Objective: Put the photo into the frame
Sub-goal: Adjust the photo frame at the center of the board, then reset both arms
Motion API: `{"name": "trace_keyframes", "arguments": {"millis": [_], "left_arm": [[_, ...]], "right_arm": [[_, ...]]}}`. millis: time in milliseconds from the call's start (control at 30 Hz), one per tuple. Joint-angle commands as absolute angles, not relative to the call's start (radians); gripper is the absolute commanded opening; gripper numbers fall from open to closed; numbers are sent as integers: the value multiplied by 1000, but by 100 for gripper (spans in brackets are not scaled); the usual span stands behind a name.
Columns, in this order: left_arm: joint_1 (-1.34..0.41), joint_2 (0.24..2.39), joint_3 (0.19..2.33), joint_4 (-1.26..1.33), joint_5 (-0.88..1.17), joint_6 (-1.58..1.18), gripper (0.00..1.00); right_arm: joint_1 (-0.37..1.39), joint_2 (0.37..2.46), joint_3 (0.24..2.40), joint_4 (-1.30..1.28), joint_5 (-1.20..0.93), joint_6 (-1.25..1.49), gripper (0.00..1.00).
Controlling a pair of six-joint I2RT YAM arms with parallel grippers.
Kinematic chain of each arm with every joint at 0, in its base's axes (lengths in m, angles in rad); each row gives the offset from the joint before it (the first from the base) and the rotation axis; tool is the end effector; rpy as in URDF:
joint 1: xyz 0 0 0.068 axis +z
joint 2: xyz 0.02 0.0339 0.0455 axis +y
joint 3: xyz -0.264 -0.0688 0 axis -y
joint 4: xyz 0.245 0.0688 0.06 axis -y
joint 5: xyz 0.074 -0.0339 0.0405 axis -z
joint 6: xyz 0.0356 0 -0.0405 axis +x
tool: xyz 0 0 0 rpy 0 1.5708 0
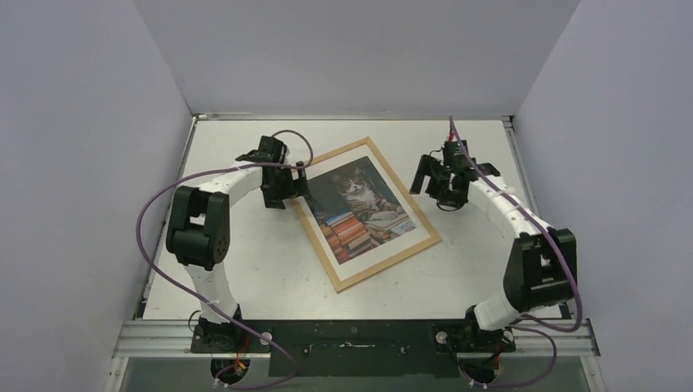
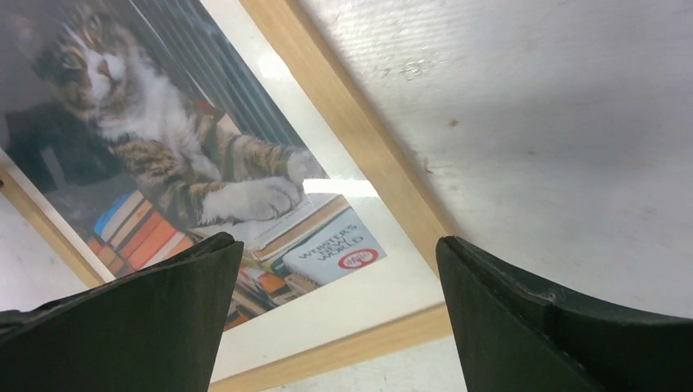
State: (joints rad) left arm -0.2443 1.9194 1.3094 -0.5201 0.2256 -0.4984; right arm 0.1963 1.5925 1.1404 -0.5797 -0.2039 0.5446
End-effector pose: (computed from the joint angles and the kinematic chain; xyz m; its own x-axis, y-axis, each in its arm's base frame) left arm 0.3782 -0.1025 0.1721 -0.9278 -0.2489 -0.2780 -0.1311 0.9150 -0.3816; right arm 0.3205 0.0711 0.2310 -0.8717 0.3439 -0.3490 0.1855 0.8909 0.4146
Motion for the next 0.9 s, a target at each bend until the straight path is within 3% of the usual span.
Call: {"name": "trace_keyframes", "arguments": {"millis": [0,400,600,867], "left_arm": [[-244,1714,1317,-646,51,-424,90],[-274,1016,1056,-675,-165,-398,97],[-278,764,1027,-776,-255,-397,97],[-277,637,1045,-880,-313,-413,97]], "right_arm": [[194,1379,1179,-671,97,565,93],[199,792,1055,-875,532,595,97],[199,671,1105,-978,600,590,100],[198,611,1151,-1025,627,570,100]]}}
